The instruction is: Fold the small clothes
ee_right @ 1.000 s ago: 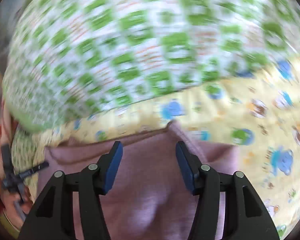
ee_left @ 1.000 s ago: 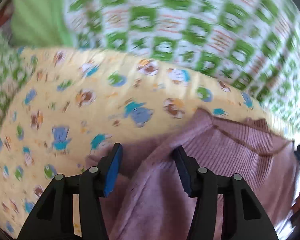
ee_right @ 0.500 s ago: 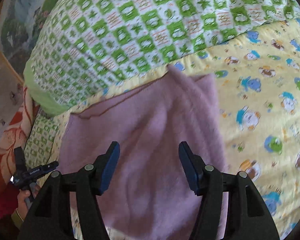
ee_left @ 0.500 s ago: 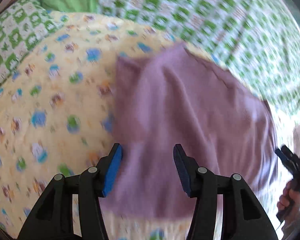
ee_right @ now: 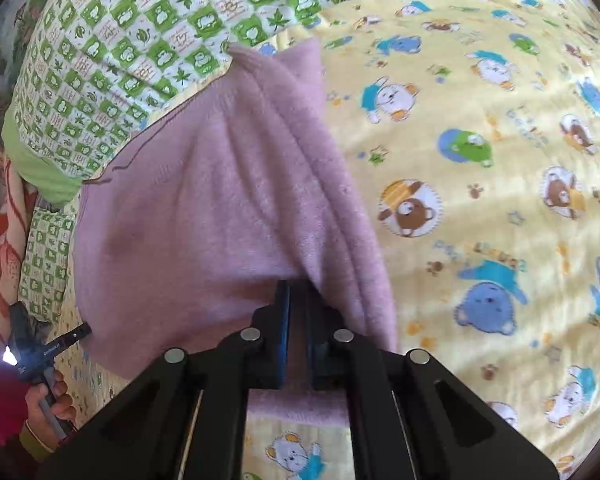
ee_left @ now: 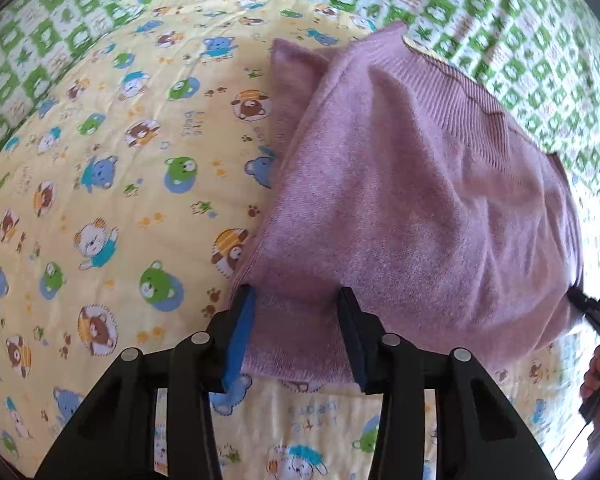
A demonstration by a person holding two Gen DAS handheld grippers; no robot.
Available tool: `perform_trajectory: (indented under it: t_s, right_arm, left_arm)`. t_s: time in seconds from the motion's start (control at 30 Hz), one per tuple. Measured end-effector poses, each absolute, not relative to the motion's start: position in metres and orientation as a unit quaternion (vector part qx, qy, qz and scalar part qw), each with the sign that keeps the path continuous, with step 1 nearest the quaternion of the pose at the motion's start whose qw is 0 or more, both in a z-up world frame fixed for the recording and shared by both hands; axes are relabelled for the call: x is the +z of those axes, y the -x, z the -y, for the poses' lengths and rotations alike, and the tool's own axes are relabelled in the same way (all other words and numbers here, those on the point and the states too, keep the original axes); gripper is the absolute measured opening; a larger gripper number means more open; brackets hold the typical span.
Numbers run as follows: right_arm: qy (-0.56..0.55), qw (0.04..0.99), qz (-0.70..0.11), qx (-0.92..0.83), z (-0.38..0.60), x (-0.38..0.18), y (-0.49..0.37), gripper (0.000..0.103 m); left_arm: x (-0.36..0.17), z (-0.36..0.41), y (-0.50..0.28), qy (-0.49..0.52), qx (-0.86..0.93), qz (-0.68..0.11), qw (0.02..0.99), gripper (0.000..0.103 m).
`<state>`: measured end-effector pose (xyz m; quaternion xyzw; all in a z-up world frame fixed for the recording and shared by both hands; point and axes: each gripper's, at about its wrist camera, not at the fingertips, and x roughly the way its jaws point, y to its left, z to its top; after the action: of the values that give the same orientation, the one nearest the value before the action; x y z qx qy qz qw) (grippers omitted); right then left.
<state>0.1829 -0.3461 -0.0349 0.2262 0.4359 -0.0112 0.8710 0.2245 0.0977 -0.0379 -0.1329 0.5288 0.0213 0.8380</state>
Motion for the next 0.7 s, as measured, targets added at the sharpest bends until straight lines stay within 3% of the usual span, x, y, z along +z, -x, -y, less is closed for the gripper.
perform_trajectory:
  t_s: [0.07,0.17,0.23,0.4,0.7]
  right_arm:
    - [-0.219,0.873,-0.434,-0.024,0.343,-0.03,-0.179,0.01]
    - [-0.229,0.875,-0.426,-0.029,0.336,-0.018,-0.173,0.013]
    - [-0.219,0.882,-0.417,-0.021,0.325,-0.006,-0.174,0.028]
    - [-0.177,0.901,-0.394,0.037,0.28,0.017,-0.189,0.046]
    - [-0.12,0.878,-0.421,0.191,0.167,0.006,-0.253,0.047]
  left_arm:
    - [-0.034,-0.102,-0.22,0.145,0.028,-0.528,0.837,0.044]
    - [-0.018,-0.102,-0.219,0.143,0.043,-0.517,0.843,0.055]
    - [-0.005,-0.101,-0.224,0.145,0.032,-0.503,0.852,0.055]
    - [0.008,-0.072,-0.258,0.137,-0.007,-0.494,0.859,0.058]
    - [-0.003,-0.035,-0.271,0.126,-0.001,-0.508,0.852,0.06]
